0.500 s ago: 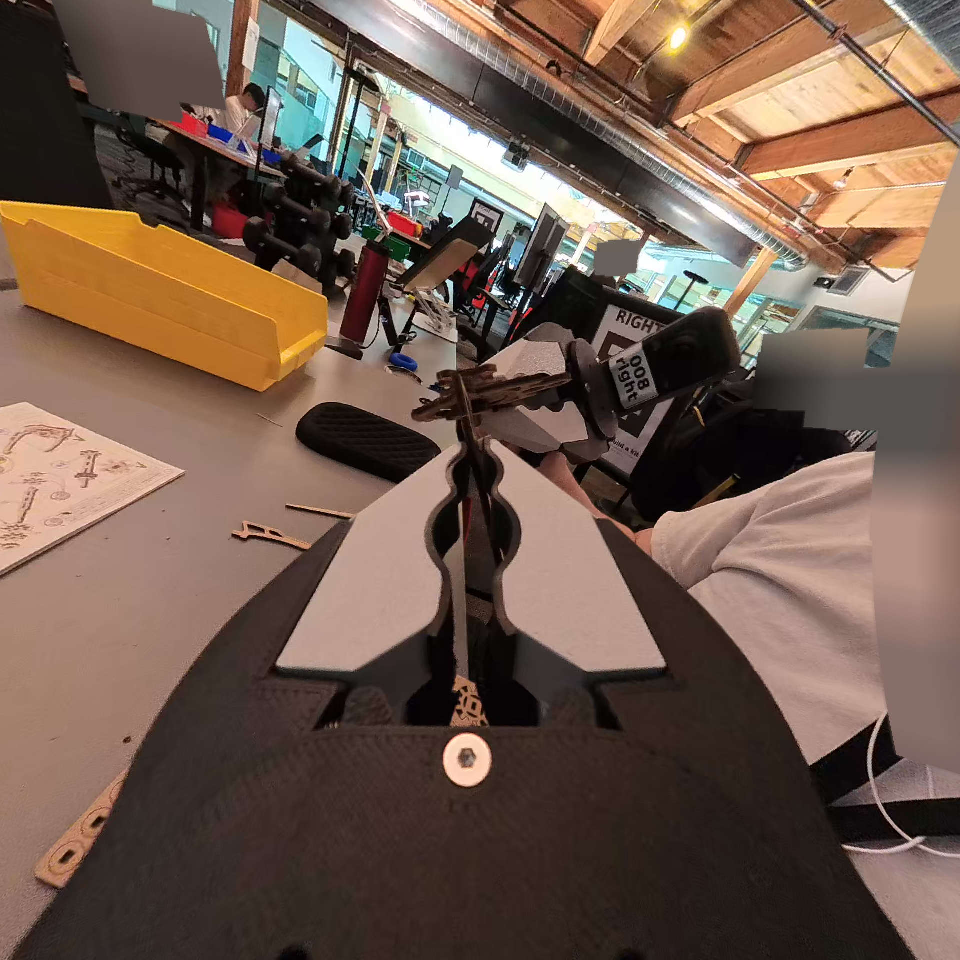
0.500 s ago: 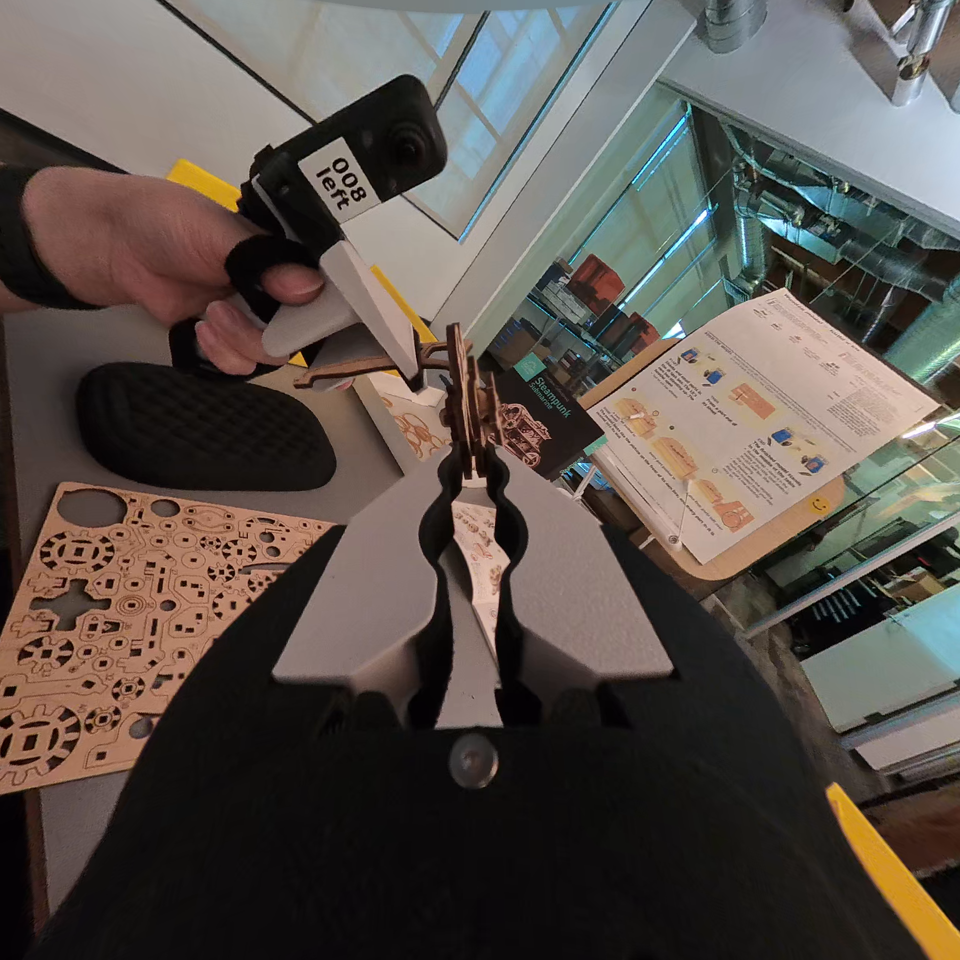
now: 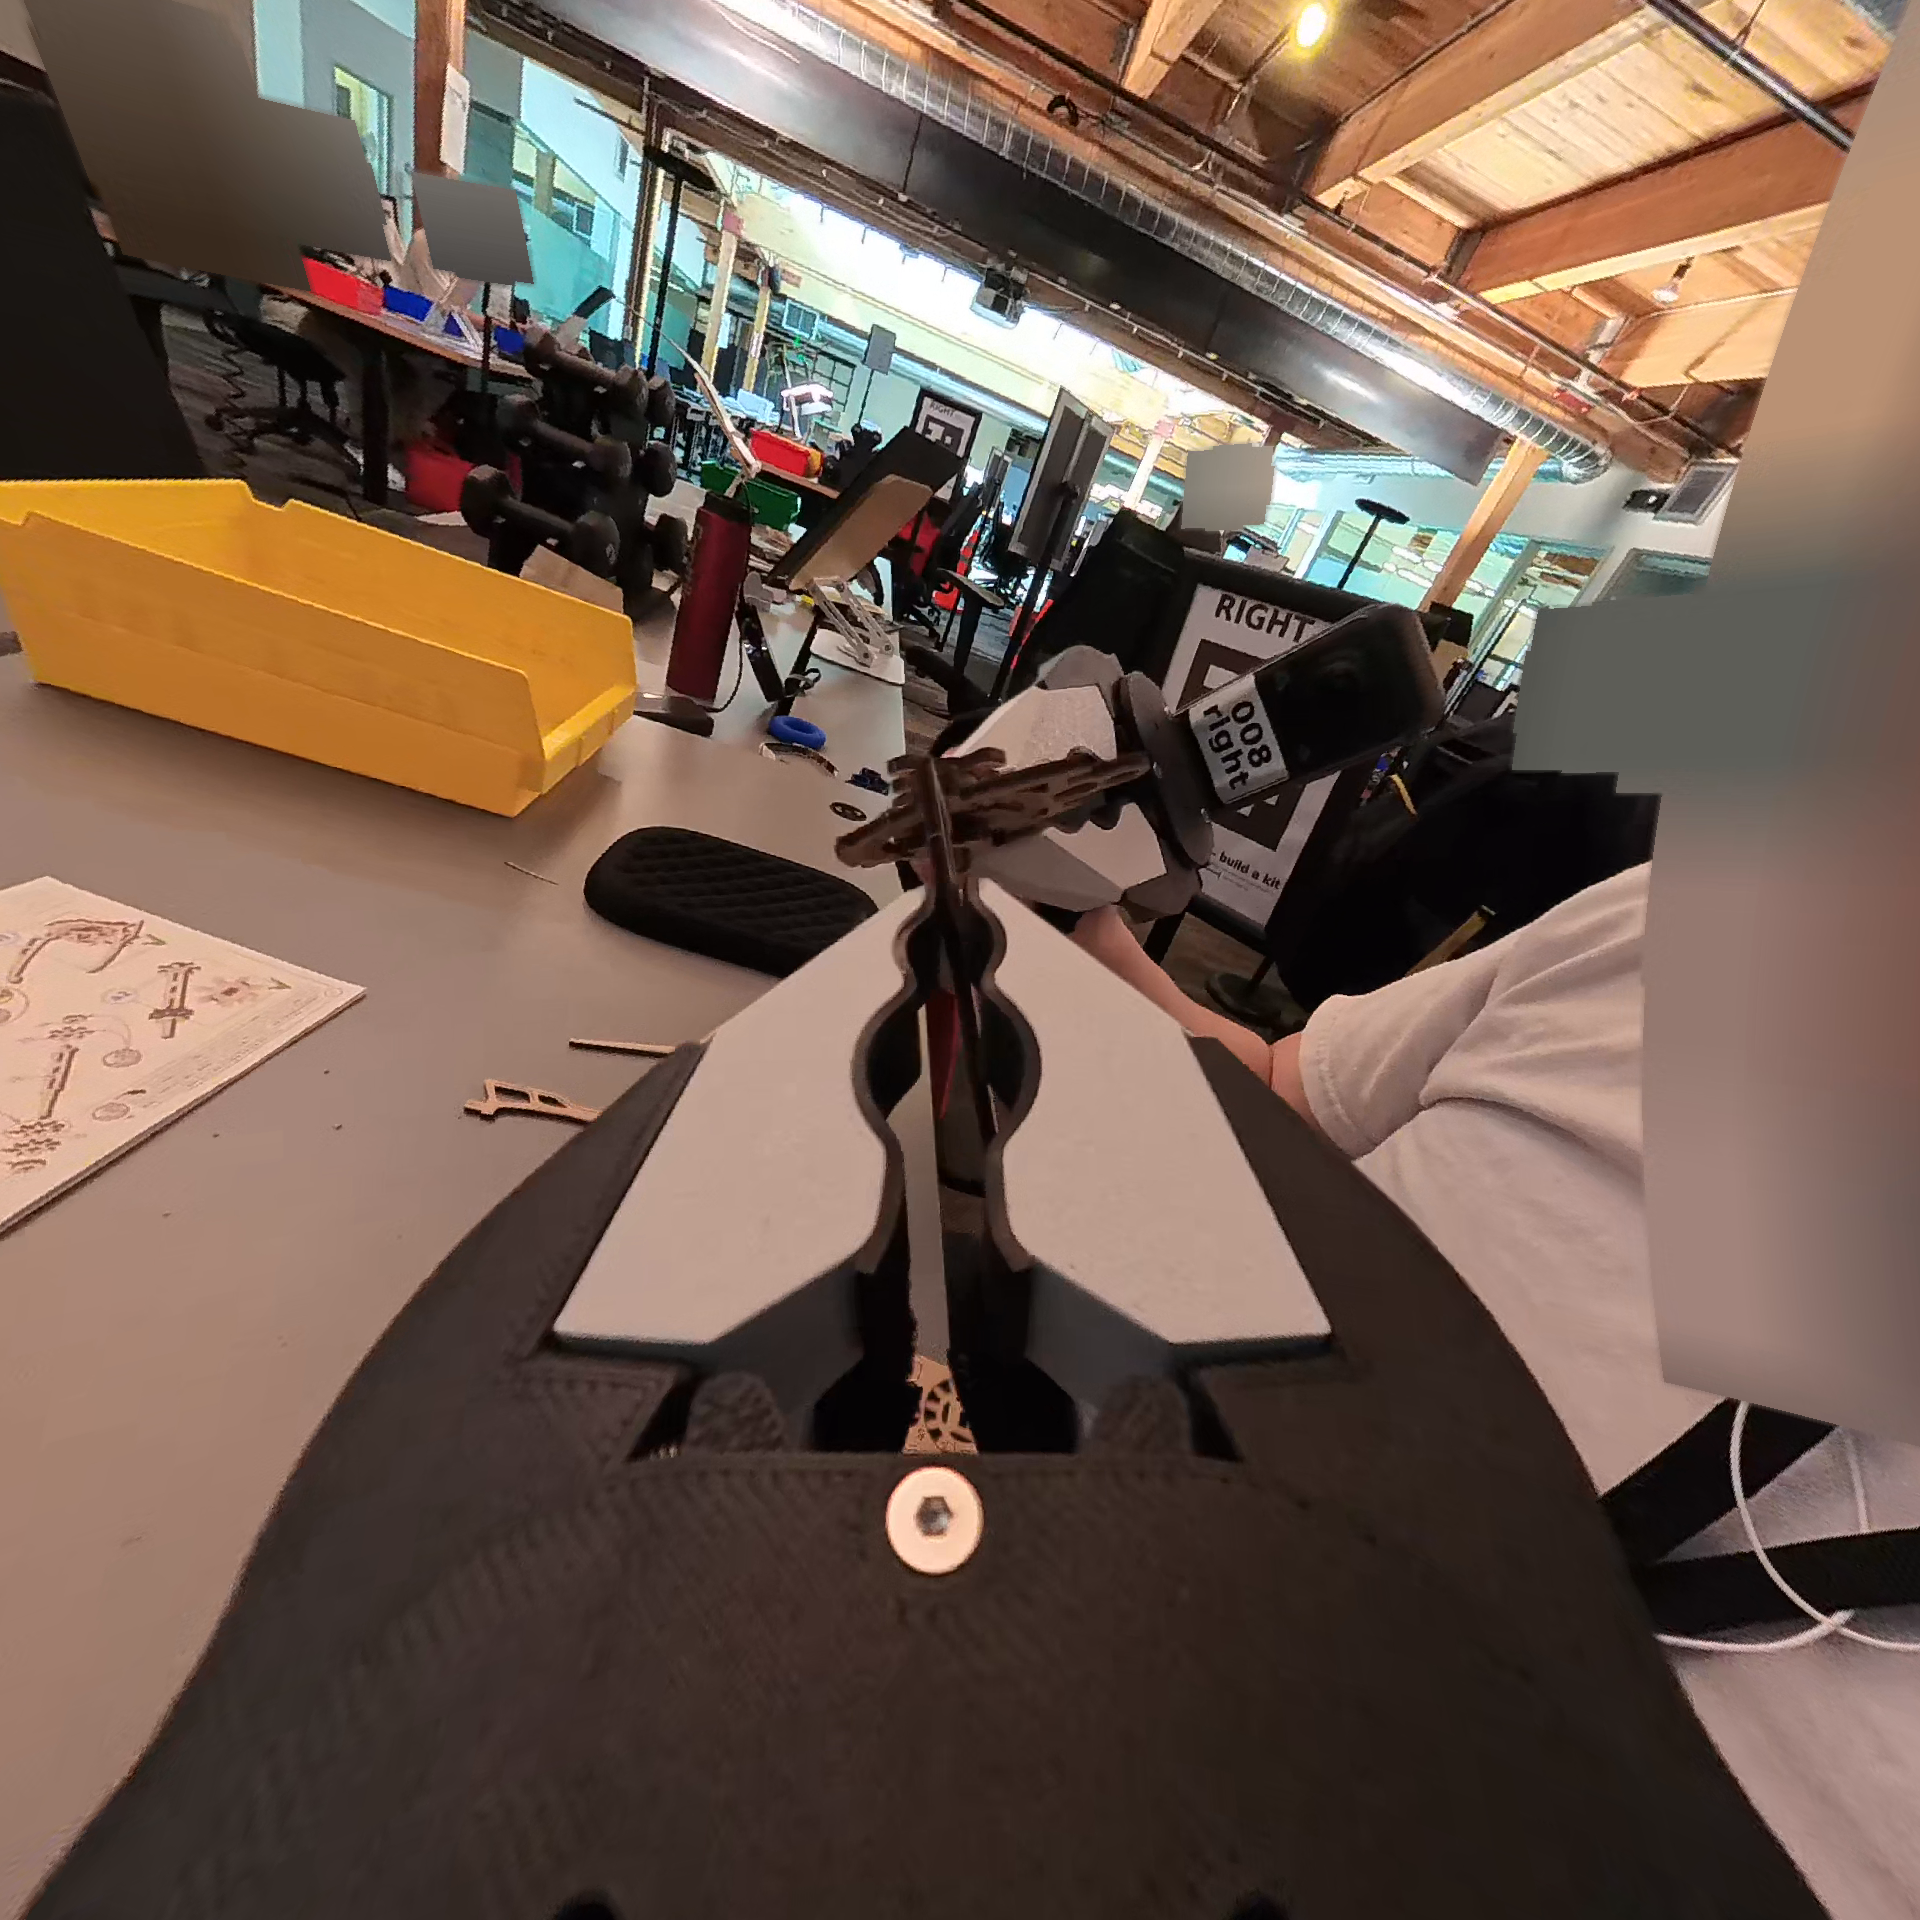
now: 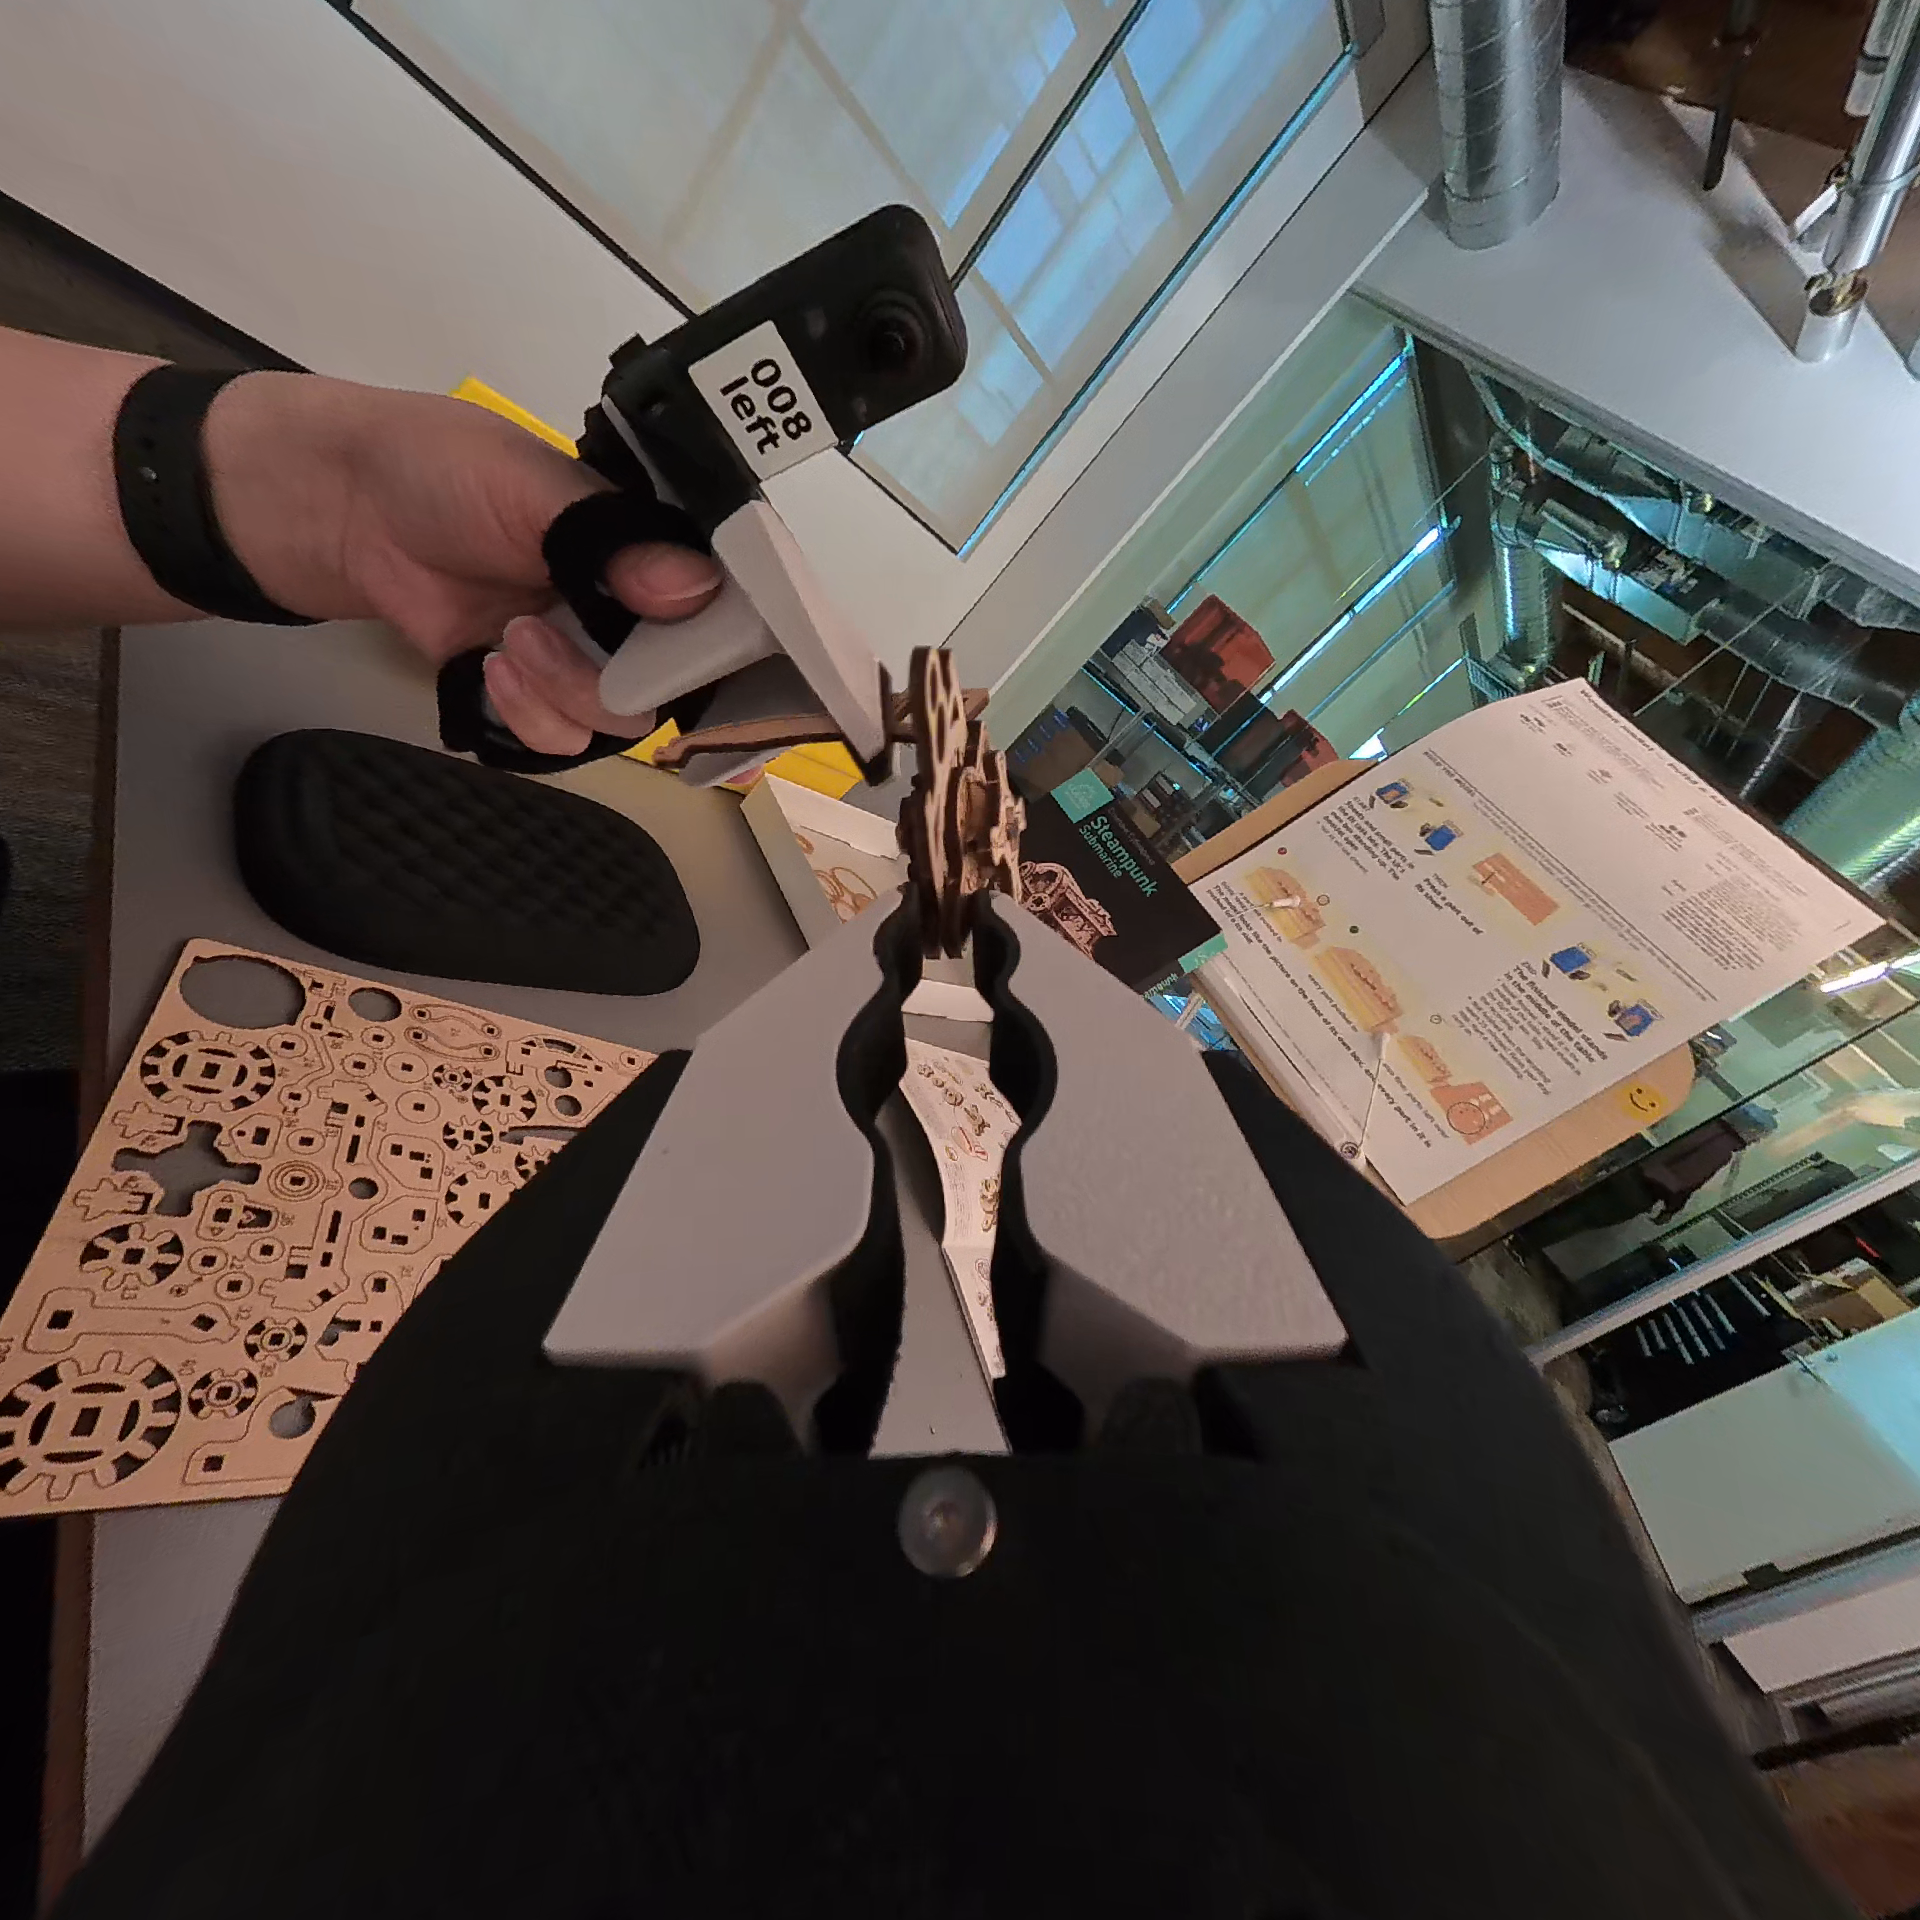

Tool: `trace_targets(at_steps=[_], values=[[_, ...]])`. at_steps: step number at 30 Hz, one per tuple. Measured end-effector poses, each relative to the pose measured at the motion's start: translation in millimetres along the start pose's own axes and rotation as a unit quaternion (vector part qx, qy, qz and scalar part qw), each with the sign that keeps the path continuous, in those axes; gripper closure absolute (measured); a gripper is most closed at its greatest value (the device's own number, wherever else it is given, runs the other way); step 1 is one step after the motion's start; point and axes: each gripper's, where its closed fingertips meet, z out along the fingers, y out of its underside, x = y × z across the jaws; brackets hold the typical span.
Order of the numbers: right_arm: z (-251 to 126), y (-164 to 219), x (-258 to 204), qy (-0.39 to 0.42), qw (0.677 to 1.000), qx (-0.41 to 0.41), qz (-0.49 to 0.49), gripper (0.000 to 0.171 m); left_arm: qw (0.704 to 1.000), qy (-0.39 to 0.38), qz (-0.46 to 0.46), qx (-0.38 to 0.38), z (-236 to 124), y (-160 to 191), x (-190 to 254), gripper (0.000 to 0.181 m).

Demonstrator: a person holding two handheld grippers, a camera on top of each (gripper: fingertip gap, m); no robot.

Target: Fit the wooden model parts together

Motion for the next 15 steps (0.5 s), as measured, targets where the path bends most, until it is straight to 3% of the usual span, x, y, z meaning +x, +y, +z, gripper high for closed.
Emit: trace_targets(at_steps=[5,9,12,15], values=[[2.0,3.7,-0.8,-0.008,1.000,0.001,0.023,0.161,1.000,-0.019,0.020,0.006,-0.1,-1.2,-2.1,0.181],[-7.6,-4.5,-4.8,-0.067,0.993,0.041,0.088,0.154,0.998,-0.040,0.053,-0.010,-3.4,0.2,-2.7,0.181],[-26.7,-20.1,17.8,-0.078,0.979,0.103,0.156,0.155,0.986,-0.088,0.135,-0.042,-7.8,4.4,-6.5,0.181],[-24.5,-30.7,19.1,-0.125,0.966,0.106,0.198,0.157,0.957,-0.119,0.252,-0.077,-5.3,7.4,1.9,0.181]])
